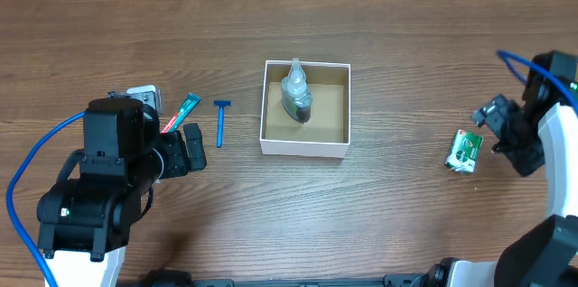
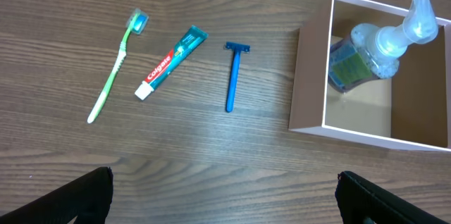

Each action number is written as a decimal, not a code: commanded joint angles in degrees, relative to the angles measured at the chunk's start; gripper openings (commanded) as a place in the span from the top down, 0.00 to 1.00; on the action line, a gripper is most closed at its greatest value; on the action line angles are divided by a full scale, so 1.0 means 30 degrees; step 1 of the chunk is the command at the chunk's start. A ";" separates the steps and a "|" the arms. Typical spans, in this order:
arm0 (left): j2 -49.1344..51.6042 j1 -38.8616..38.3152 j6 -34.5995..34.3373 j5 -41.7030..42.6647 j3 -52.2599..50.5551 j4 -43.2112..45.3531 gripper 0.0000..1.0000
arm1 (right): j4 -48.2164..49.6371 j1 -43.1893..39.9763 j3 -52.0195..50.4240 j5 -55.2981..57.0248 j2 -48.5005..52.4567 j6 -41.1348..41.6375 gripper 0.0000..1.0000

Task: Pack container
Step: 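Release the bottle, move right gripper to grasp the green soap box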

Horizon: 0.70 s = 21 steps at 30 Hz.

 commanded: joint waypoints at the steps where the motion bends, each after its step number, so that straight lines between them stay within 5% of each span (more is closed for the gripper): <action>1: 0.0066 0.0051 -0.0117 -0.0124 0.0386 0.0029 0.00 | 0.0350 -0.0146 -0.0772 -0.0379 -0.0102 -0.1151 0.00; 12: 0.0066 0.0051 -0.0117 -0.0117 0.0386 0.0036 0.00 | 0.4546 0.0109 -0.4495 -0.2215 0.1268 -0.7810 0.00; 21: 0.0066 0.0051 -0.0117 -0.0117 0.0386 0.0029 0.00 | 0.6353 0.1362 -0.4495 -0.1566 0.4175 -0.8065 0.01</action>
